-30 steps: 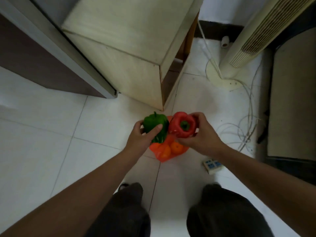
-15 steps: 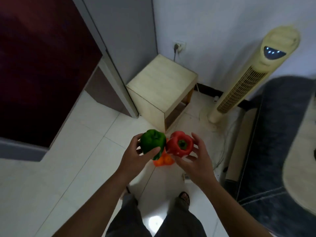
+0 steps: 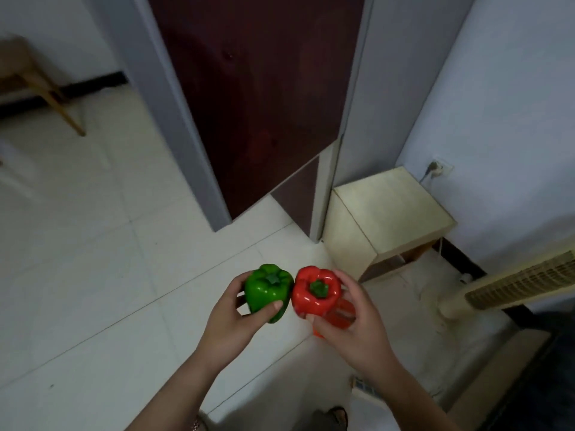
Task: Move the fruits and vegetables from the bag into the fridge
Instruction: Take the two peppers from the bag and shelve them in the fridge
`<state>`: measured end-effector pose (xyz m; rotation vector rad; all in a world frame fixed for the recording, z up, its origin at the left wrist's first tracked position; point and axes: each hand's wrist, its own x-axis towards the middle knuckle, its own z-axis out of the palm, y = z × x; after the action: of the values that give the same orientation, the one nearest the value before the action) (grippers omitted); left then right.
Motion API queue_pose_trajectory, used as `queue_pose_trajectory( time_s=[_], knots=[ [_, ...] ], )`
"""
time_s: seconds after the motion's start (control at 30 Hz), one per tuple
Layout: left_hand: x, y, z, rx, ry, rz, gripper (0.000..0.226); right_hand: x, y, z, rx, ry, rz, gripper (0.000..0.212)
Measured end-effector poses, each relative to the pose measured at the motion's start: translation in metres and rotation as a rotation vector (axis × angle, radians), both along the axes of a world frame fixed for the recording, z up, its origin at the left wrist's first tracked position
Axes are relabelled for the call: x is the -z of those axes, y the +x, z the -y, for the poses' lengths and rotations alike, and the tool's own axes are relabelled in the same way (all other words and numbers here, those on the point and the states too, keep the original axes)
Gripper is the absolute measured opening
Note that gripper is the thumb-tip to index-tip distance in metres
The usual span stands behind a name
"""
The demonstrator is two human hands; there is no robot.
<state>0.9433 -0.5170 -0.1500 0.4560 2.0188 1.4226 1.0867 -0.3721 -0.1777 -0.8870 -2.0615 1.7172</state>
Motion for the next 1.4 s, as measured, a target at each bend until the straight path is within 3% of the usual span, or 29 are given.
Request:
queue_pose_trajectory(
  time_s=[0.4, 0.6, 0.93, 1.4],
  knots=[
    [-0.024, -0.155, 0.241, -0.298, 0.038, -0.08, 0.05, -0.005, -0.188, 0.205, -0.221, 0.032, -0.035, 0.071],
    [-0.029, -0.222, 0.303, -0.392, 0.038, -0.076, 0.048, -0.019, -0.272, 0.263, -0.307, 0.011, -0.044, 0.074],
    [-0.018, -0.353, 0.284, -0.319, 0.058, -0.048, 0.051, -0.007, -0.416, 0.243, -0.282, -0.012, -0.046, 0.076],
    [-0.039, -0.607, 0.154, -0.296, 0.014, -0.194, 0.052, -0.032, -0.658, 0.118, -0.256, -0.066, -0.093, 0.073]
  ],
)
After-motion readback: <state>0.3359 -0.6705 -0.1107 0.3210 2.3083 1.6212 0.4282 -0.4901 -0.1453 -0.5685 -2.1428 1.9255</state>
